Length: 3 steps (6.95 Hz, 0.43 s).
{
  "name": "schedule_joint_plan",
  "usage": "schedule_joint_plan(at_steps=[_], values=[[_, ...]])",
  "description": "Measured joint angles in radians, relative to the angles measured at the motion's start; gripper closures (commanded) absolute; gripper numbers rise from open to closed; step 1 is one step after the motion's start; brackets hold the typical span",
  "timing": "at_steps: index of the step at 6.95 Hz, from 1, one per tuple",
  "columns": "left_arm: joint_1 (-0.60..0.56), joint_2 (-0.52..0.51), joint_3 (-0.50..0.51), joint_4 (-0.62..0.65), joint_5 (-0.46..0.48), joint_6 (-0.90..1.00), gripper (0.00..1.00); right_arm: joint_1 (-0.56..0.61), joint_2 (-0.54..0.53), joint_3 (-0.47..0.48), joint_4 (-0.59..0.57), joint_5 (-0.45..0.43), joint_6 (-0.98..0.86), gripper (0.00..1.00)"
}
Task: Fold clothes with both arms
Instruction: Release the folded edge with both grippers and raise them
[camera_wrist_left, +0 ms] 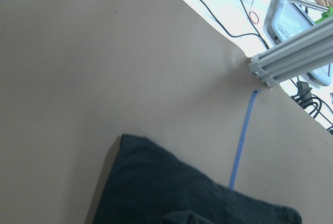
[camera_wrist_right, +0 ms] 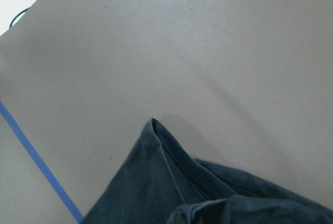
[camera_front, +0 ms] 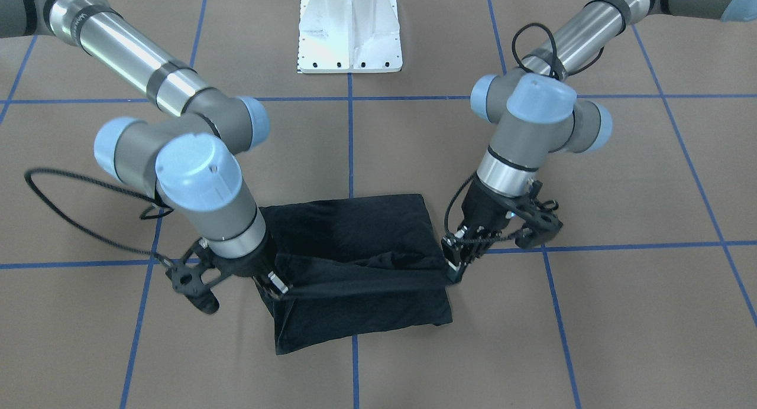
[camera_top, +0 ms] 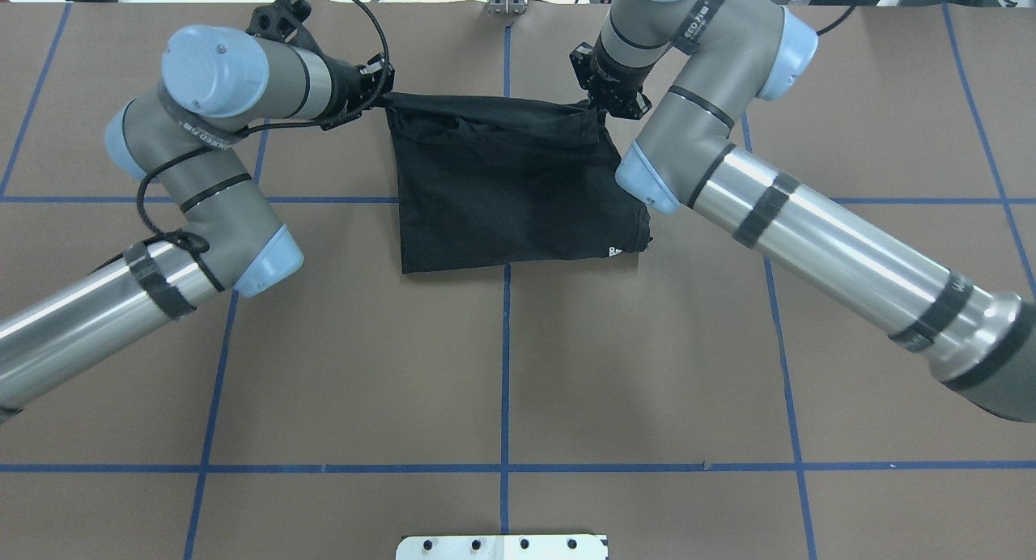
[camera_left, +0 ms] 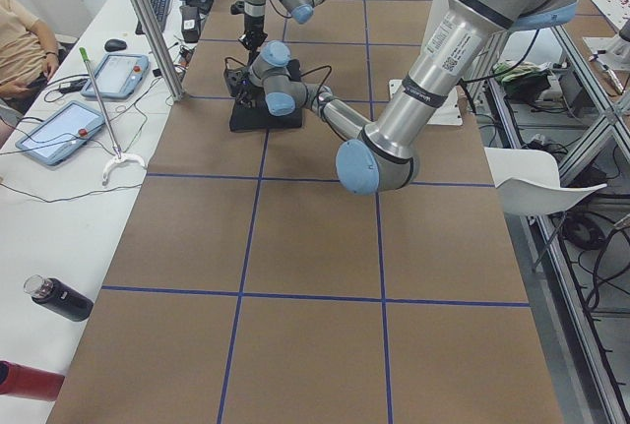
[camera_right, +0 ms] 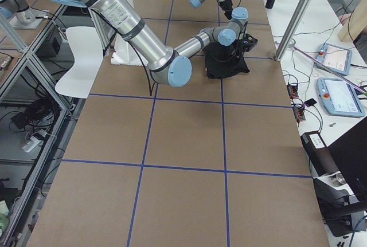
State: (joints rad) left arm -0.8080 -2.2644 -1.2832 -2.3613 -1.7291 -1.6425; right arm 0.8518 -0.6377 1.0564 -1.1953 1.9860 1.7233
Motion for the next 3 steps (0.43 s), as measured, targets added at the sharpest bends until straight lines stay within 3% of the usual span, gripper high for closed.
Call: schedule_joint_plan(at_steps=[1, 3], values=[[-0.023, -0.040, 0.107, -0.070, 0.000, 0.042, 0.00, 0.017, 0.049, -0.115, 0.083, -0.028, -0.083, 0.00], [-0.052, -0.073, 0.187, -0.123, -0.001, 0.081, 0.00, 0.048, 0.111, -0.180, 0.107, -0.056, -0.219, 0.00]])
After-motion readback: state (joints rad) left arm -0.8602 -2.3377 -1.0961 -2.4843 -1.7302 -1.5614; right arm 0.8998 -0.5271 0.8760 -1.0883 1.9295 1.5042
